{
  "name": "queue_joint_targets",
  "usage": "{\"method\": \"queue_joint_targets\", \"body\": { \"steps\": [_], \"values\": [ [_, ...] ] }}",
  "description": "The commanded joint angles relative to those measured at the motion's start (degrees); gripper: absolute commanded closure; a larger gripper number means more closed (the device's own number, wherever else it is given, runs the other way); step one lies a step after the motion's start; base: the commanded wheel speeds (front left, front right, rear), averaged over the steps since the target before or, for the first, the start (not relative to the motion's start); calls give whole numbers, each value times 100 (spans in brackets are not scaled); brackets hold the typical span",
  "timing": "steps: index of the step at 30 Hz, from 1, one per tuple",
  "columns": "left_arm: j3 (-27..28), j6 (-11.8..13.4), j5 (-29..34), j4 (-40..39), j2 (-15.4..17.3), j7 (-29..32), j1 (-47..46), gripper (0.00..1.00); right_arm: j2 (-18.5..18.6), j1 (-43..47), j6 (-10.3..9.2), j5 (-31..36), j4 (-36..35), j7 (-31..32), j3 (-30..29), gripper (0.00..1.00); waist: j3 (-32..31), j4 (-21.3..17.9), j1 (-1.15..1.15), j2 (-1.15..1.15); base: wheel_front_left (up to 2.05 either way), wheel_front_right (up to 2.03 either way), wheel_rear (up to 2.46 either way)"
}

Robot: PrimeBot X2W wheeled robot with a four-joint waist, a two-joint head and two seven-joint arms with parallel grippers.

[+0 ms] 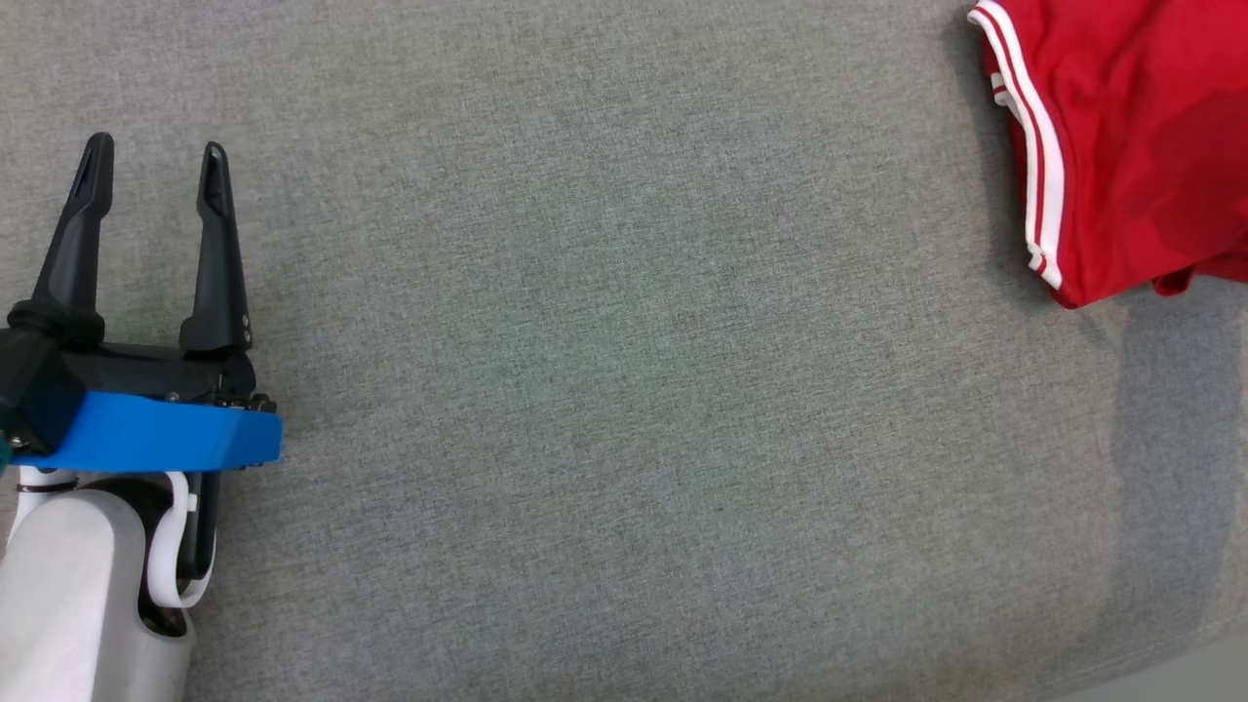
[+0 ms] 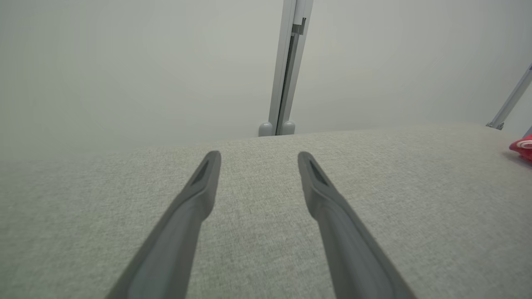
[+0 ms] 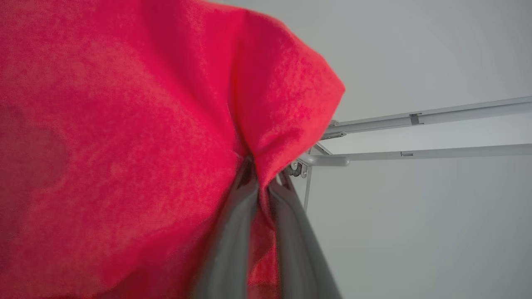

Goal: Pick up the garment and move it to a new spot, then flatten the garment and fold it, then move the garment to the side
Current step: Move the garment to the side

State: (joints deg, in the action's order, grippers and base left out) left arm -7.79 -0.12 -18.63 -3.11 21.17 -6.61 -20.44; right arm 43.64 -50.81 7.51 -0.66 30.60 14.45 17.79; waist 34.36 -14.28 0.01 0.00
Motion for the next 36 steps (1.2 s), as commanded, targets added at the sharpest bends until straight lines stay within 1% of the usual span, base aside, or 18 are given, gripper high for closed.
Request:
{"method": "queue_joint_targets", "body": {
  "steps": [1, 2, 3, 4, 6, 10, 13, 17, 21, 22, 25, 29, 33, 36],
  "values": [
    [3, 12, 30, -47, 21, 31, -103, 0, -109, 77, -3, 141, 110, -65, -84, 98, 5, 5, -1, 0, 0, 0, 0],
    [-7, 12, 32, -54, 32, 37, -101, 0, -159, 80, -3, 272, 159, -92, -115, 53, 6, 9, -1, 0, 0, 0, 0],
    [-19, 10, 31, -56, 39, 38, -99, 0, -222, 78, -3, 346, 216, -124, -164, 34, 0, 14, -1, 0, 0, 0, 0],
    [-25, 11, 29, -51, 44, 35, -95, 0, -287, 88, -3, 427, 260, -162, -224, 0, -12, 17, -1, 0, 0, 0, 0],
    [-45, 12, 14, 0, 34, 15, -75, 0, -379, 167, -2, 554, 366, -210, -289, 0, -67, 31, -1, 0, 0, 0, 0],
    [-83, 33, -44, 161, -62, -103, 30, 0, -499, 294, -3, 813, 398, -748, -461, 0, -310, 75, -1, 0, 0, 0, 0],
    [-117, 41, -98, 357, -141, -249, 149, 0, -697, 457, -2, 900, 462, -1060, -564, 0, -626, 126, -1, 0, 0, 0, 0],
    [-123, 56, -204, 703, -313, -485, 355, 0, -1100, 787, -2, 746, 363, -1511, -801, 0, -1212, 234, -1, 0, 0, 0, 0],
    [-109, 32, -368, 1014, -507, -657, 675, 0, -1508, 1431, -1, 294, 55, -2022, -1136, 0, -1807, 427, -1, 0, 0, 0, 0],
    [-109, 32, -368, 1014, -507, -657, 675, 0, -1508, 1431, -1, 294, 55, -2022, -1136, 0, -1807, 427, -1, 0, 0, 0, 0],
    [-63, -3, -465, 1222, -605, -752, 945, 0, -1859, 2127, -2, -27, -361, -2210, -1488, 0, -2192, 592, -1, 0, 0, 0, 0],
    [-46, -41, -502, 1481, -723, -818, 1247, 0, -2385, 3176, -1, -195, -1081, -2360, -1911, 0, -2683, 881, -1, 0, 0, 0, 0],
    [-24, -75, -513, 1643, -814, -845, 1559, 0, -2955, 4126, -1, -346, -1737, -2312, -2152, 0, -3020, 1121, -1, 0, 0, 0, 0],
    [21, -128, -539, 1796, -848, -853, 1721, 0, -3353, 4643, -1, -398, -2131, -2210, -2255, 0, -3202, 1270, -1, 0, 0, 0, 0]
  ]
}}
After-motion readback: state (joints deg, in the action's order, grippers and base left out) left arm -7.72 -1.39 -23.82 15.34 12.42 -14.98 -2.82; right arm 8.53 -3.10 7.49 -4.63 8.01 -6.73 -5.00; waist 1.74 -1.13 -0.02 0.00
